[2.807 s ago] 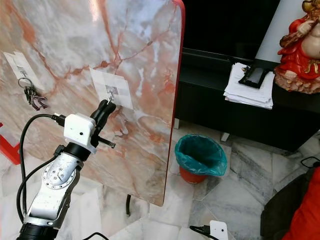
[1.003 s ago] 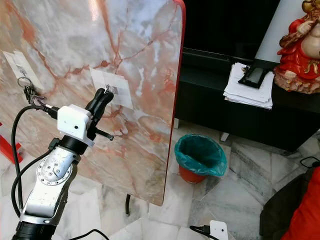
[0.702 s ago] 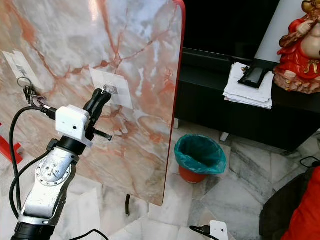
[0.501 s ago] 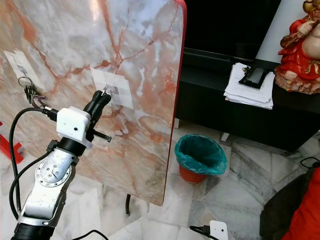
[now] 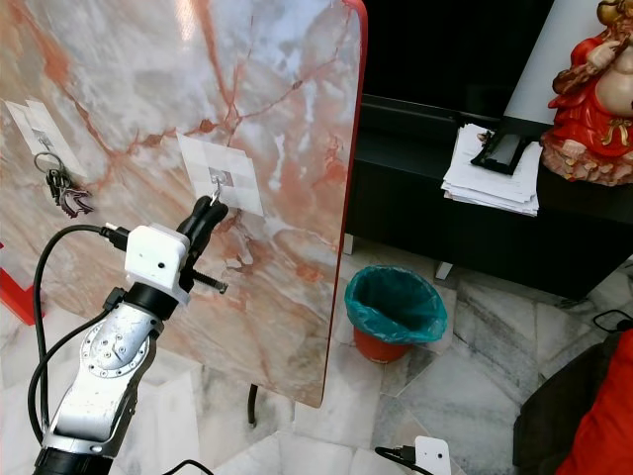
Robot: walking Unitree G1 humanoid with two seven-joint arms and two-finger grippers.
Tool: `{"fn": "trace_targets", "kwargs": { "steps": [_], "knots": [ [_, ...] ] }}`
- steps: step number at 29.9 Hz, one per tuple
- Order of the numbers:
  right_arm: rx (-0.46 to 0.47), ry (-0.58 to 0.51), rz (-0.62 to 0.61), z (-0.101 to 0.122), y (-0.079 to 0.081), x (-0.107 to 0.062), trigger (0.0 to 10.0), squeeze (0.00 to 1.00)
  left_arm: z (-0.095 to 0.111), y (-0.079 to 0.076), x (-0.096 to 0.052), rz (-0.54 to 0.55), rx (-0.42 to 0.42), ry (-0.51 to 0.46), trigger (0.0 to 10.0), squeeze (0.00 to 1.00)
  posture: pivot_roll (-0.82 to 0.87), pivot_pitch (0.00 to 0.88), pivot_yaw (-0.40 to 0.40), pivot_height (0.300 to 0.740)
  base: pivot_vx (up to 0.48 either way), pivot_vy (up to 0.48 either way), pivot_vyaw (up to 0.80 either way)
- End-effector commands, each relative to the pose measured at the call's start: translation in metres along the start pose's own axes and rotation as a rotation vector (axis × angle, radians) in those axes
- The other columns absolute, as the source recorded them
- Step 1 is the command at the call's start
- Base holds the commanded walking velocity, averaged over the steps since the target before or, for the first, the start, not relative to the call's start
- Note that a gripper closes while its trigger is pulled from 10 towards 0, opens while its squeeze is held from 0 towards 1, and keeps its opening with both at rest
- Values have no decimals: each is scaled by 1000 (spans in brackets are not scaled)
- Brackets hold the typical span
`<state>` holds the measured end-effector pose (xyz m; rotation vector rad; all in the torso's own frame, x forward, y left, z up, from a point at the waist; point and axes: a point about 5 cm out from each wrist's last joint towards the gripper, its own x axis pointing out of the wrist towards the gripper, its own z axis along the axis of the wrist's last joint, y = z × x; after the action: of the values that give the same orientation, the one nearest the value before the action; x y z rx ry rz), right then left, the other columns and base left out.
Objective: Hang keys on a hook
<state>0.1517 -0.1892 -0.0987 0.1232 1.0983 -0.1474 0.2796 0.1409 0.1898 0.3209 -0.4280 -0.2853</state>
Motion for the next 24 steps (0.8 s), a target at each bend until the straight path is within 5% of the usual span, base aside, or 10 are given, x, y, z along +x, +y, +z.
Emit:
{"fn": "trace_targets", "kwargs": {
  "steps": [1, 17, 24],
  "knots": [
    [-9, 20, -1, -4, -1, 0, 10000, 0, -4, -2, -2, -18, 2, 23, 10000, 0, 146, 102, -42, 740, 0, 0, 0],
    [-12, 22, 1, -4, 0, 0, 10000, 0, -14, -9, -9, -58, 19, 87, 10000, 0, 147, 101, -43, 740, 0, 0, 0],
    [-11, 20, 3, -3, 2, 0, 10000, 0, -4, -6, -4, -31, 20, 27, 10000, 0, 147, 100, -43, 740, 0, 0, 0]
  ]
}}
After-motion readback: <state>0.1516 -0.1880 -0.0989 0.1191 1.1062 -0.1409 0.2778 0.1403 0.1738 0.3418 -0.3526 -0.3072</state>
